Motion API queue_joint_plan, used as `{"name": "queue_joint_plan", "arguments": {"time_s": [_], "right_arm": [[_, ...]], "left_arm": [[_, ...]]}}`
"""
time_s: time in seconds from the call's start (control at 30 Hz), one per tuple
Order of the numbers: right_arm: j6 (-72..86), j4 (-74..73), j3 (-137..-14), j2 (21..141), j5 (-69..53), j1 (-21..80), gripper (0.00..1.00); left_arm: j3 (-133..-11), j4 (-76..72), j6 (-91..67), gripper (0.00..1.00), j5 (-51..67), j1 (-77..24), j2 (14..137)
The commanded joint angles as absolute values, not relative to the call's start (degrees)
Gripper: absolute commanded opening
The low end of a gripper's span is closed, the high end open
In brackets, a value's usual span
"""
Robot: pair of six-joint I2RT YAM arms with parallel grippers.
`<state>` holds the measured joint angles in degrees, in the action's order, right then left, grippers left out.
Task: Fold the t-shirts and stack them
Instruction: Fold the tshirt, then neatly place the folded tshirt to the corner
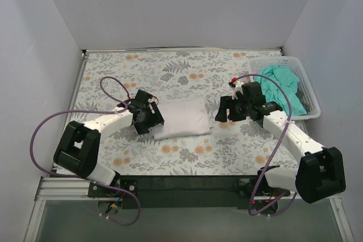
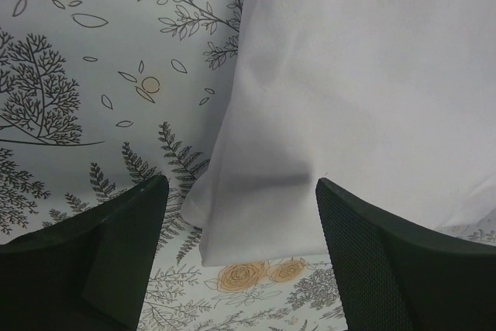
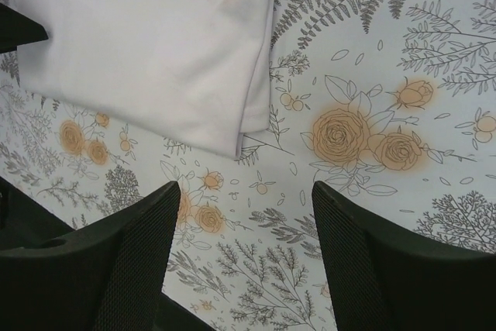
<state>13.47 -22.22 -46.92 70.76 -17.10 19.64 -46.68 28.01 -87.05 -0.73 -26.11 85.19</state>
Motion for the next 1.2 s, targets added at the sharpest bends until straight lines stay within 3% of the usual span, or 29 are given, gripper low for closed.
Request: {"name": "queue_joint_plan", "arguments": {"time_s": [0.0,0.2,0.33,0.43,0.47,0.57,0.6,0.63,1.17], "right_arm": [[12.30,-24.78,-47.11,67.33,-13.72,19.69,0.65],[13.27,-26.19,-47.55,60.83,-5.81,19.77,0.77],[12.92,-26.63,-48.07,57.66,-2.91,19.69,0.79],[12.22,-27.42,-48.69,56.78,-2.02,19.69,0.80],[11.96,-27.51,-48.78,56.69,-1.85,19.69,0.80],[11.43,-28.03,-48.95,56.43,-1.84,19.69,0.81],[11.16,-28.12,-48.96,56.51,-1.93,19.60,0.80],[11.08,-28.21,-49.22,56.43,-2.19,19.69,0.81],[6.42,-29.88,-52.03,57.48,-2.63,19.69,0.81]], "left_arm": [[-48.60,27.95,-87.71,0.70,-2.46,-27.07,86.22],[-48.43,28.04,-89.03,0.62,-1.76,-29.00,88.58],[-50.01,28.65,-88.68,0.53,-1.50,-29.35,91.40],[-51.24,28.74,-88.24,0.38,-1.49,-29.36,93.25],[-51.50,28.74,-88.16,0.26,-1.67,-29.36,93.69],[-53.17,29.44,-87.10,0.13,-3.86,-29.27,95.09],[-54.74,30.66,-86.58,0.03,-4.82,-29.27,95.45],[-55.54,31.28,-86.05,0.00,-7.71,-29.09,95.71],[-68.11,37.36,-62.23,0.00,-34.35,-9.59,98.34]]}}
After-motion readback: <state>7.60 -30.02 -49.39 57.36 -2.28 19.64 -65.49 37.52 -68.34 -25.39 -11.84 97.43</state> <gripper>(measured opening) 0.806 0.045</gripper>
